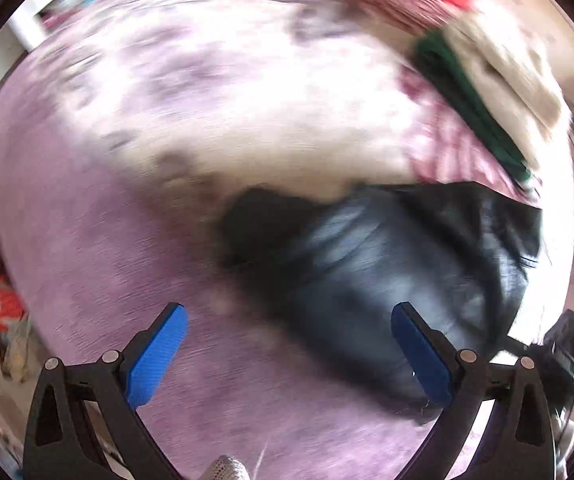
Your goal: Fold large clothes
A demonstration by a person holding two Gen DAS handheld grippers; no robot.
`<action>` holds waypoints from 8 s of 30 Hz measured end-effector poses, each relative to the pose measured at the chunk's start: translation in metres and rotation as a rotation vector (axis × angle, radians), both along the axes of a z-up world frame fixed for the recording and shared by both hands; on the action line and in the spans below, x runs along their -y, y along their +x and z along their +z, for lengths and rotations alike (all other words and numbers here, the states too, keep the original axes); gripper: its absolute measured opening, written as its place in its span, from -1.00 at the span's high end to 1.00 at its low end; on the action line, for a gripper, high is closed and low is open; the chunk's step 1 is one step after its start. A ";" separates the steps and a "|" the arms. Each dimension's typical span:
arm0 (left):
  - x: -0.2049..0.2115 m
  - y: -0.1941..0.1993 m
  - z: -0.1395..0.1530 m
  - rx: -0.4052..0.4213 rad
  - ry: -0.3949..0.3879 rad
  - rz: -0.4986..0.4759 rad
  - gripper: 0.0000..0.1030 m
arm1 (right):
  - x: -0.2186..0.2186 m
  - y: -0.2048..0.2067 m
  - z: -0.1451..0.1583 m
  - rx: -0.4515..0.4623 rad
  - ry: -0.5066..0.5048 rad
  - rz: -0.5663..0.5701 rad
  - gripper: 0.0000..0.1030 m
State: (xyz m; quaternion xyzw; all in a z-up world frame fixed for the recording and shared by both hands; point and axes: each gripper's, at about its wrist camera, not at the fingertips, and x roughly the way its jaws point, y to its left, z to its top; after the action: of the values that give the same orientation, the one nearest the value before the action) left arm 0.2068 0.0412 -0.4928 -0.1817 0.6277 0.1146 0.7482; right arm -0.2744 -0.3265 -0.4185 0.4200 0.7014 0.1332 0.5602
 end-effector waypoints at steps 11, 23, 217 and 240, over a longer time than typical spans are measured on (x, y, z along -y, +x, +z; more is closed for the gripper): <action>0.034 0.033 -0.051 -0.044 0.070 -0.081 -1.00 | -0.080 0.094 0.145 0.393 -0.009 0.213 -0.01; -0.008 -0.016 -0.066 -0.083 0.038 -0.162 -1.00 | -0.200 0.126 0.027 0.181 -0.331 0.414 0.24; 0.068 -0.057 0.491 0.745 0.275 -0.485 -0.98 | -0.120 -0.214 0.772 0.833 -1.198 -0.234 -0.99; 0.069 -0.060 0.496 0.759 0.290 -0.485 -0.98 | -0.113 -0.227 0.769 0.834 -1.183 -0.244 -0.99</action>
State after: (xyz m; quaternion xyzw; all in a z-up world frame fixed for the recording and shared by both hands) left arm 0.1464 -0.0282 0.0031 0.0476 0.3117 -0.0515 0.9476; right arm -0.5010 -0.2139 0.3507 0.0366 0.3330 -0.1824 0.9244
